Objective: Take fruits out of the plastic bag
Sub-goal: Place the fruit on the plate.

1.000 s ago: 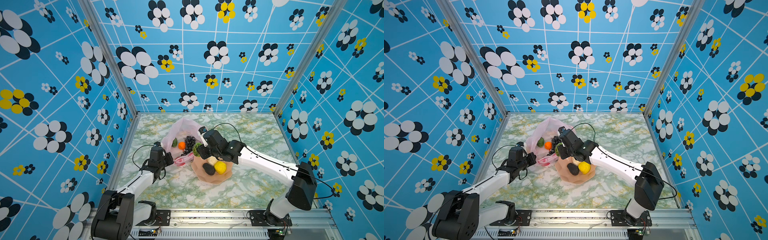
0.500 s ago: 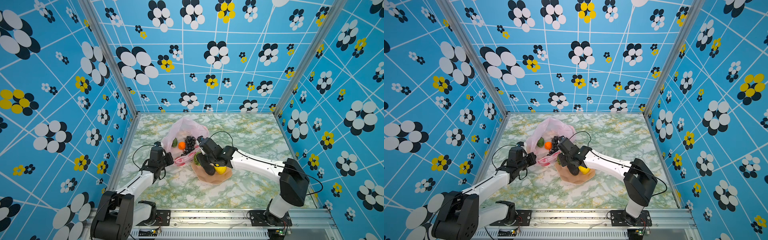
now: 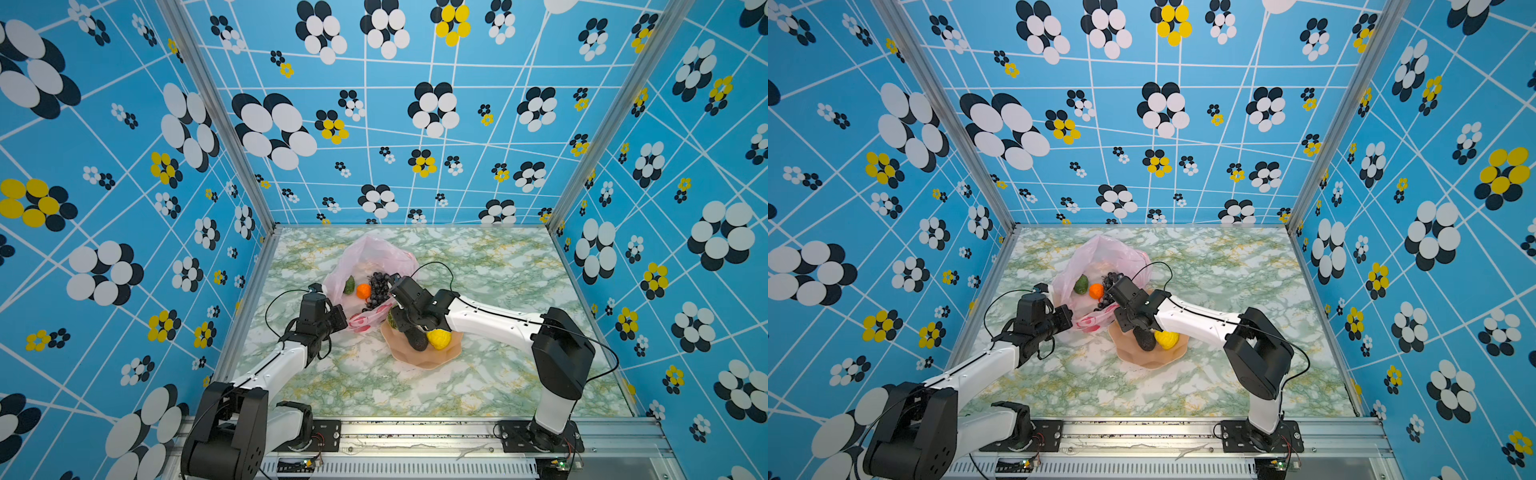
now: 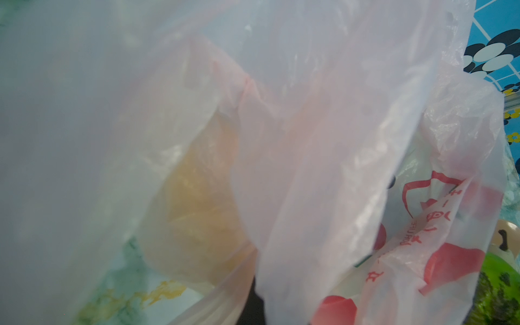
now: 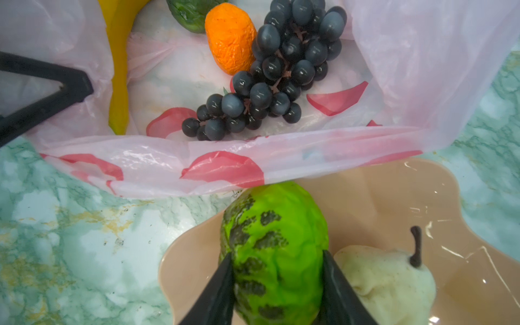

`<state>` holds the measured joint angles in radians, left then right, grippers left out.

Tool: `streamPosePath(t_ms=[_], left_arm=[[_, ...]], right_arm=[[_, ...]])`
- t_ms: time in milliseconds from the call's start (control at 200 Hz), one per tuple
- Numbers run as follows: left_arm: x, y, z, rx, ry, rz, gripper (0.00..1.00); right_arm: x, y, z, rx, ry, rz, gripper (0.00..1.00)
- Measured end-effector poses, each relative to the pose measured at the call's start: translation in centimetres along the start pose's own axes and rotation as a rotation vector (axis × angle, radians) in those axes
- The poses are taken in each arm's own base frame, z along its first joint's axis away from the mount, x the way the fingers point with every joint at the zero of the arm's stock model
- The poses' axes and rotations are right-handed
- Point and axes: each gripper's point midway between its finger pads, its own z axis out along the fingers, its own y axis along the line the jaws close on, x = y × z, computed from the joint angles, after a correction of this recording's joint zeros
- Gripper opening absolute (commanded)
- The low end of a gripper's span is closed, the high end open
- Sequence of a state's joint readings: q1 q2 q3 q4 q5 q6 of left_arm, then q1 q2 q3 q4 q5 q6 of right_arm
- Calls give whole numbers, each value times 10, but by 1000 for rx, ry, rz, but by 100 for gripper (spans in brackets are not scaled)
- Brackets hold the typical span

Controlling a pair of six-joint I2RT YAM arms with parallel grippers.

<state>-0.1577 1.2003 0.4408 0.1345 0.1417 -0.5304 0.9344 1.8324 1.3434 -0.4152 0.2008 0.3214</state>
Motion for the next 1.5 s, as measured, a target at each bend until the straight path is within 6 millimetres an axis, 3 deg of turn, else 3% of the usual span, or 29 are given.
streamPosePath(t_ms=[355,680,1275,1405,1499], left_arm=[[0,0,0,0,0,0,0],[0,0,0,0,0,0,0],[-3,-2,-2,8,-11,3,0],[-2,-4,-2,18,-8,3,0],[-3,-7,-2,34,-7,4,3]], right_arm=[[3,-2,1,11,7,-1,38],[27,-11,3,29,49,-7,39],[32,-10,-2,10,56,-7,67],[33,-12,-13,14,70,-19,73],[26,-14,-32,14,48,-17,74]])
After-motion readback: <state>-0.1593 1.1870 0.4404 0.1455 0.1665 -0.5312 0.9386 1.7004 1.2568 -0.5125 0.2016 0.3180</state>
